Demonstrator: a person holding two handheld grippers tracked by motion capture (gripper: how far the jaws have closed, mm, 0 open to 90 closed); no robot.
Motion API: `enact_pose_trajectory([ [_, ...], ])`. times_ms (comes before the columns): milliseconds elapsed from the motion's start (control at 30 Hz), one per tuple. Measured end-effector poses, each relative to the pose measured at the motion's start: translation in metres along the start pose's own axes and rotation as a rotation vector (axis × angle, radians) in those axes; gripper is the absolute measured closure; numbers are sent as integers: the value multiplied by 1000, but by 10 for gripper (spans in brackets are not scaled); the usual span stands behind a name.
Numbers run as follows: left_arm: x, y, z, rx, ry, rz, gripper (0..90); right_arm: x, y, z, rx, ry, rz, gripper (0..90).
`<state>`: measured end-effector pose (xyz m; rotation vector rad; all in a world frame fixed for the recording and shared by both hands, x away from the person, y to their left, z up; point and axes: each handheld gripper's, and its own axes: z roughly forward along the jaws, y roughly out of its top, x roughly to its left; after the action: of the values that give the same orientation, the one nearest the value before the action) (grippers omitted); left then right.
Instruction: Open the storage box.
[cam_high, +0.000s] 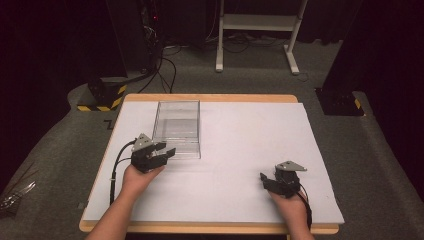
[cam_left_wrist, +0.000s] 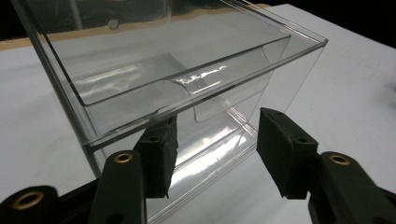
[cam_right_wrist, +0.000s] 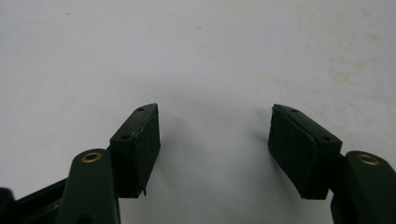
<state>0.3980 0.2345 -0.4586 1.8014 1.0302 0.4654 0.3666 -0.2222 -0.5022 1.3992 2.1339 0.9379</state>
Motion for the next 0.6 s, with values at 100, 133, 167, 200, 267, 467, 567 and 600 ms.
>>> enact_pose_trajectory([
  [100, 4, -1, 3, -1, -1, -16, 500, 0, 0, 0, 1, -1, 0, 341],
  [133, 5, -2, 4, -4, -6, -15, 516, 0, 0, 0, 1, -1, 2, 341],
  [167, 6, -2, 5, -15, -22, -13, 536, 0, 0, 0, 0, 0, 0, 341],
  [200, 6, -2, 5, -15, -22, -13, 545, 0, 0, 0, 0, 0, 0, 341],
  [267, 7, -2, 6, -29, -39, -10, 555, 0, 0, 0, 0, -1, 0, 341],
  [467, 9, -4, 9, -48, -59, 9, 618, 0, 0, 0, -1, -4, -3, 342],
  [567, 11, -5, 9, -59, -68, 6, 646, 1, 0, 0, 0, -4, -2, 343],
  [600, 11, -5, 9, -59, -68, 6, 651, 1, 0, 0, 0, -4, -2, 343],
])
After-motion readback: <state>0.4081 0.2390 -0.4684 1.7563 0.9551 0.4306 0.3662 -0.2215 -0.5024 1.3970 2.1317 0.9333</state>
